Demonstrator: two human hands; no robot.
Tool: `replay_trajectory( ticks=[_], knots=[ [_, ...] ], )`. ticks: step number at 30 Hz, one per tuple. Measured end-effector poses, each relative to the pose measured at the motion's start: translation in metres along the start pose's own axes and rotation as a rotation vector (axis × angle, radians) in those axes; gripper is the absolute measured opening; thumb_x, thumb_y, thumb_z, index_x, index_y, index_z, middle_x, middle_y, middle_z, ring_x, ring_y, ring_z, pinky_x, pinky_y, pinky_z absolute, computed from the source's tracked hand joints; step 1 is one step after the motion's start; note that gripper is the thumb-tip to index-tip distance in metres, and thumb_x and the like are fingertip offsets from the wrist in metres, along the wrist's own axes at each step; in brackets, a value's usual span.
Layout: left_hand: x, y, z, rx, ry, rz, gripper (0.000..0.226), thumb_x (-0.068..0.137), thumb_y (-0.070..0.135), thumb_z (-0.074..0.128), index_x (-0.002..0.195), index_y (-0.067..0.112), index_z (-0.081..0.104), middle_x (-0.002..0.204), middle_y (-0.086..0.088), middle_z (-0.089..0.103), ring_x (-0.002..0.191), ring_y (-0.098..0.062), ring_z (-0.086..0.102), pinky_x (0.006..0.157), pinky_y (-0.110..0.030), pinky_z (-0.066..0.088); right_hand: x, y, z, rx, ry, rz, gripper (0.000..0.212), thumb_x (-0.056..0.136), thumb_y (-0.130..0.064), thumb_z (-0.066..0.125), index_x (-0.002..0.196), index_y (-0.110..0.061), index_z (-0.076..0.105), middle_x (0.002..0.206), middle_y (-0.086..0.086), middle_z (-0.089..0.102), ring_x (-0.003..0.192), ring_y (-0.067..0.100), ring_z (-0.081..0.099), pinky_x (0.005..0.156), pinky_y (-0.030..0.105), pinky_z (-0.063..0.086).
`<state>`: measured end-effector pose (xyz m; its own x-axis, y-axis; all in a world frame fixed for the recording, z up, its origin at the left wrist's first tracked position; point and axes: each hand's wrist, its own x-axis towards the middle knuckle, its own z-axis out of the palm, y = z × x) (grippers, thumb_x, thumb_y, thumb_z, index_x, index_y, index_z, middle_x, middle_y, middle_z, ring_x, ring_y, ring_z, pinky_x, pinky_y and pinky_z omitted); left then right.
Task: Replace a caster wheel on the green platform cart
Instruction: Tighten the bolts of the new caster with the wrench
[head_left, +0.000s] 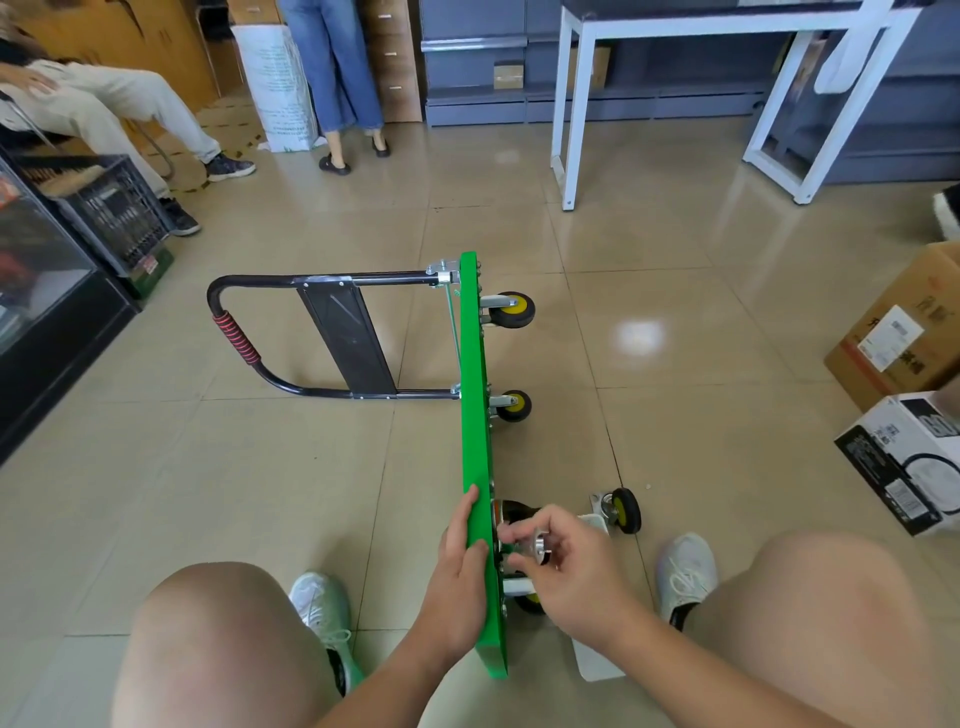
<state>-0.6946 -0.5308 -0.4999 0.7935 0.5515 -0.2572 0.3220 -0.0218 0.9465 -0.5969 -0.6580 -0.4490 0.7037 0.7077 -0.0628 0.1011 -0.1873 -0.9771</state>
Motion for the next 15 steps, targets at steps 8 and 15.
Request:
replay_trajectory(
  ticks=[8,15],
  knots=[
    [0.001,0.0,0.001,-0.032,0.026,-0.021,0.055,0.104,0.035,0.037,0.15,0.064,0.029,0.161,0.014,0.038,0.144,-0.001,0.042,0.125,-0.04,0.031,0.014,-0.001,0.001,-0.128,-0.12,-0.048,0.024,0.089,0.003,0.057,0.092,-0.021,0.059,0.098,-0.005,0.074,0.099,0.017,0.072,0.09,0.043,0.059],
    [0.0,-0.001,-0.001,0.022,0.016,0.007,0.06,0.098,0.036,0.031,0.15,0.065,0.024,0.161,0.013,0.037,0.142,-0.012,0.046,0.122,-0.046,0.036,0.056,-0.031,-0.003,-0.095,-0.131,0.076,0.016,0.089,-0.005,0.068,0.097,-0.014,0.057,0.096,-0.001,0.076,0.093,0.007,0.072,0.092,0.032,0.057]
  ],
)
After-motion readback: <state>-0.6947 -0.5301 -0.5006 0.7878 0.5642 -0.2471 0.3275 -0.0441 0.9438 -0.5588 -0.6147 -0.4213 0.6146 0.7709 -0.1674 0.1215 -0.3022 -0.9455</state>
